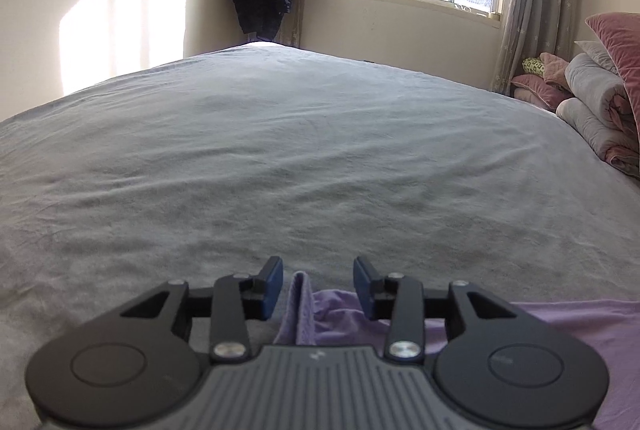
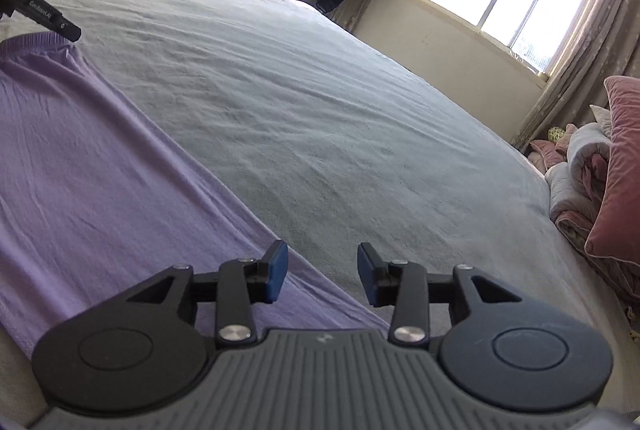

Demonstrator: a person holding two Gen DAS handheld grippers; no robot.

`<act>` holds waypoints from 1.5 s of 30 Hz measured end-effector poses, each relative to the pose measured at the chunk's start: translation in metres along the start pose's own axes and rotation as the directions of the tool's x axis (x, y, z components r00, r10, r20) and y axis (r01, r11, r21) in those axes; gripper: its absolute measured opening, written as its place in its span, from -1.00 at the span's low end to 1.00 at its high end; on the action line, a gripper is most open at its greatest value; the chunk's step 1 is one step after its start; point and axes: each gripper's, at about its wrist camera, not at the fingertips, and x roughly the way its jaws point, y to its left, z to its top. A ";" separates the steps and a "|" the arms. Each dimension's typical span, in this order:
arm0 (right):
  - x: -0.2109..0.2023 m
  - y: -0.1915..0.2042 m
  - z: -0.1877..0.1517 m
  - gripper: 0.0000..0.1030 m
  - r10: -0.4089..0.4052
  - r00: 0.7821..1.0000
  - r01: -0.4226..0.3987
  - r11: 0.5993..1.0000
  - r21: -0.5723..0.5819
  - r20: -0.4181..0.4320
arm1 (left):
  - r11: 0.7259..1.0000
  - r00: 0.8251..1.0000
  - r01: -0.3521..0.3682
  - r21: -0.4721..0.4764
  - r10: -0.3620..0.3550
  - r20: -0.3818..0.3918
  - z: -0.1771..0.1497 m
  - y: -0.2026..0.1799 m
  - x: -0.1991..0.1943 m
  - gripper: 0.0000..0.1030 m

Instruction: Fold clothes

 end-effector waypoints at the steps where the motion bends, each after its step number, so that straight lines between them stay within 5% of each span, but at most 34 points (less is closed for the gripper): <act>1: -0.005 -0.007 0.000 -0.20 0.010 1.000 -0.010 0.999 0.039 -0.009 | 1.000 1.000 0.017 0.006 -0.017 -0.001 0.001 -0.004 -0.006 -0.12; 11: -0.059 -0.036 -0.031 -0.19 0.065 0.995 -0.041 0.962 0.271 -0.081 | 0.964 0.968 0.245 0.101 -0.238 -0.076 -0.017 -0.068 -0.052 0.07; 13: -0.068 -0.038 -0.041 -0.19 0.082 0.992 -0.047 0.948 0.315 -0.098 | 0.941 0.946 0.318 0.114 -0.307 -0.105 -0.026 -0.081 -0.058 0.03; 17: -0.074 -0.045 -0.069 -0.19 0.096 0.983 -0.029 0.921 0.388 -0.154 | 0.873 0.870 0.478 0.099 -0.456 -0.186 -0.050 -0.104 -0.061 0.00; 25: -0.129 -0.074 -0.114 -0.11 0.076 0.977 0.046 0.838 0.544 -0.199 | 0.843 0.856 0.503 0.191 -0.454 -0.247 -0.068 -0.138 -0.096 0.00; 27: -0.151 -0.074 -0.119 -0.11 0.074 0.980 0.041 0.829 0.558 -0.183 | 0.835 0.845 0.517 0.188 -0.462 -0.271 -0.068 -0.149 -0.106 -0.21; 30: -0.178 -0.070 -0.123 -0.11 0.065 0.983 0.043 0.820 0.570 -0.169 | 0.825 0.827 0.538 0.176 -0.475 -0.301 -0.071 -0.163 -0.120 -0.25; 35: -0.215 -0.059 -0.130 -0.11 0.052 0.987 0.051 0.805 0.592 -0.155 | 0.763 0.767 0.619 0.186 -0.537 -0.351 -0.090 -0.186 -0.145 -0.25; 38: -0.238 -0.049 -0.132 -0.11 0.034 0.987 0.067 0.806 0.588 -0.160 | 0.720 0.757 0.645 0.258 -0.552 -0.349 -0.106 -0.194 -0.161 -0.25; 43: -0.272 -0.028 -0.138 -0.11 0.022 0.987 0.078 0.793 0.604 -0.157 | 0.686 0.689 0.706 0.174 -0.611 -0.389 -0.130 -0.189 -0.165 -0.31; 45: -0.283 -0.018 -0.141 -0.11 0.020 0.988 0.080 0.785 0.614 -0.155 | 0.681 0.675 0.715 0.160 -0.612 -0.411 -0.132 -0.192 -0.166 -0.35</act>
